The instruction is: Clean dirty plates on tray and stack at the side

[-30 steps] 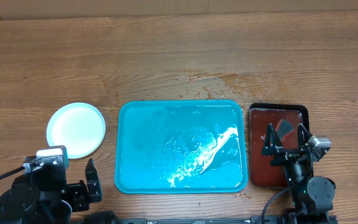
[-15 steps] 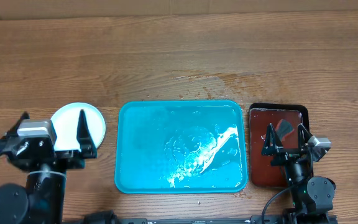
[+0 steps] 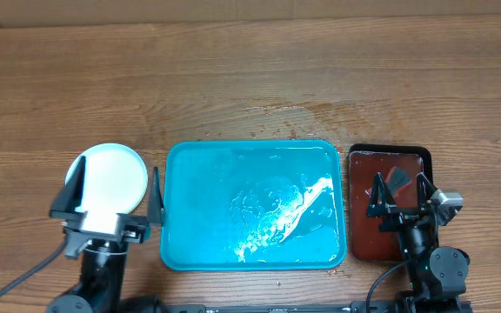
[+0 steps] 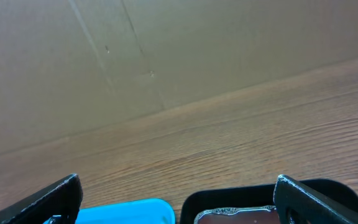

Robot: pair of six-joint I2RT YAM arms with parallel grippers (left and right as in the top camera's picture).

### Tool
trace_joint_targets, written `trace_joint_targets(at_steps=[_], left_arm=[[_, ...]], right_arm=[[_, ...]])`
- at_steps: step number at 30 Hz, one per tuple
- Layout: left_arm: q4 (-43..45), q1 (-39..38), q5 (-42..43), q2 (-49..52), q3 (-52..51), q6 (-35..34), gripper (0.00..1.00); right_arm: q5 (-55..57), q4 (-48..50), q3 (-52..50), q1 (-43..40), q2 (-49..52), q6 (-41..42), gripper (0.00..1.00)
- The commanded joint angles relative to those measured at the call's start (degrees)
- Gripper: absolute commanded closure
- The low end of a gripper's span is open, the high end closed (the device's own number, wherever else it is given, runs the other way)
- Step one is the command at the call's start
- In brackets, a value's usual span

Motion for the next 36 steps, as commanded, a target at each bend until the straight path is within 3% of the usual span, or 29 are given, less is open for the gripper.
trace_joint_targets(at_steps=[1, 5, 23, 30, 36], left_arm=[[3.1, -0.07, 1.64, -4.02, -5.88, -4.09, 0.0], [6.71, -0.61, 1.64, -6.03, -11.13, -7.21, 0.0], [21.51, -6.38, 0.72, -9.16, -24.63, -6.95, 0.0], [20.63, -8.41, -1.99, -9.16, -24.61, -6.47, 0.01], [14.6, -8.41, -2.01, -9.16, -24.61, -6.47, 0.0]], right_arm=[[0.55, 0.31, -0.59, -0.24, -0.46, -0.22, 0.0], [0.55, 0.31, -0.59, -0.24, -0.46, -0.22, 0.0], [0.55, 0.31, -0.59, -0.24, -0.46, -0.22, 0.0], [0.55, 0.31, -0.59, -0.24, -0.46, -0.22, 0.0], [0.55, 0.31, -0.59, -0.24, -0.46, -0.2, 0.0]])
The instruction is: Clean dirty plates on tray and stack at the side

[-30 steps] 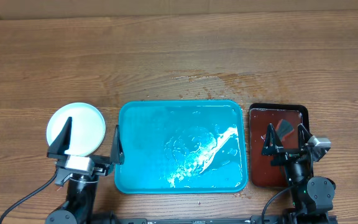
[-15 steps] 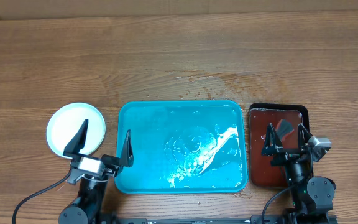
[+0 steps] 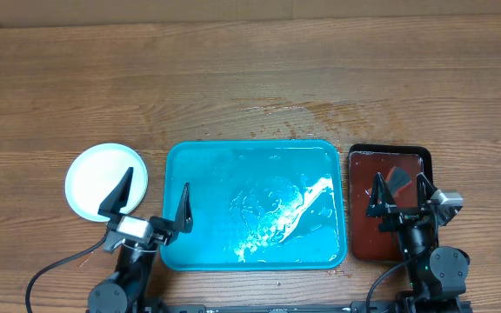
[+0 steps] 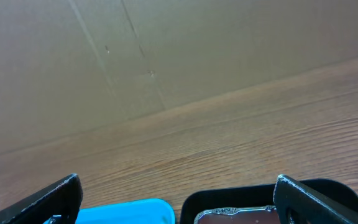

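A white round plate (image 3: 104, 179) lies on the wooden table left of the blue tray (image 3: 255, 204), whose wet floor shows white foam streaks and no plate. My left gripper (image 3: 155, 198) stands open over the gap between the plate and the tray's left rim, nothing between its fingers. My right gripper (image 3: 399, 193) is open above the black tray (image 3: 390, 209); in the right wrist view its fingers (image 4: 55, 198) spread wide over the black tray (image 4: 253, 199) and the blue tray's corner (image 4: 129, 211).
The black tray holds brownish liquid and a dark sponge-like piece (image 3: 399, 177). Water spots (image 3: 294, 111) mark the wood behind the blue tray. A cardboard wall (image 4: 166, 50) stands at the table's far edge.
My left gripper has moved right and nearer, from over the white plate to the gap by the blue tray's left rim, so the whole plate shows. The right arm is unchanged.
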Robot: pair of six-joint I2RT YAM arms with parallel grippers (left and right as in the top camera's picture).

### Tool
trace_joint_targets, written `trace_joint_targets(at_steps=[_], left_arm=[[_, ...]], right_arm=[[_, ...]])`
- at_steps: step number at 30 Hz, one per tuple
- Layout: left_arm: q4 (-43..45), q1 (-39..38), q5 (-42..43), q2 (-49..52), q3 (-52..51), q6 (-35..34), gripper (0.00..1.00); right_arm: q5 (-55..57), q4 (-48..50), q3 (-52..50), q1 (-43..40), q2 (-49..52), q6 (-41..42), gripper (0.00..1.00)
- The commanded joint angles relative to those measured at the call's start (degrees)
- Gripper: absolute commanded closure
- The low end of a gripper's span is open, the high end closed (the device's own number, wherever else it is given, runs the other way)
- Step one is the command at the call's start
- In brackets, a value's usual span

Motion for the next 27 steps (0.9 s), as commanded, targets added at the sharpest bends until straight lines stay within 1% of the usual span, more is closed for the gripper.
trace_joint_targets(at_steps=[1, 19, 27], left_arm=[[-2.8, -0.48, -1.01, -0.76, -0.33, -0.15, 0.0], [-22.27, -0.48, -0.98, -0.76, -0.33, -0.17, 0.0], [-23.02, -0.48, -0.94, -0.76, -0.33, -0.2, 0.0]], right_arm=[[0.52, 0.33, -0.59, -0.24, -0.46, -0.17, 0.0], [0.52, 0.33, -0.59, -0.24, -0.46, -0.17, 0.0], [0.52, 0.33, -0.59, -0.24, -0.46, -0.17, 0.0]])
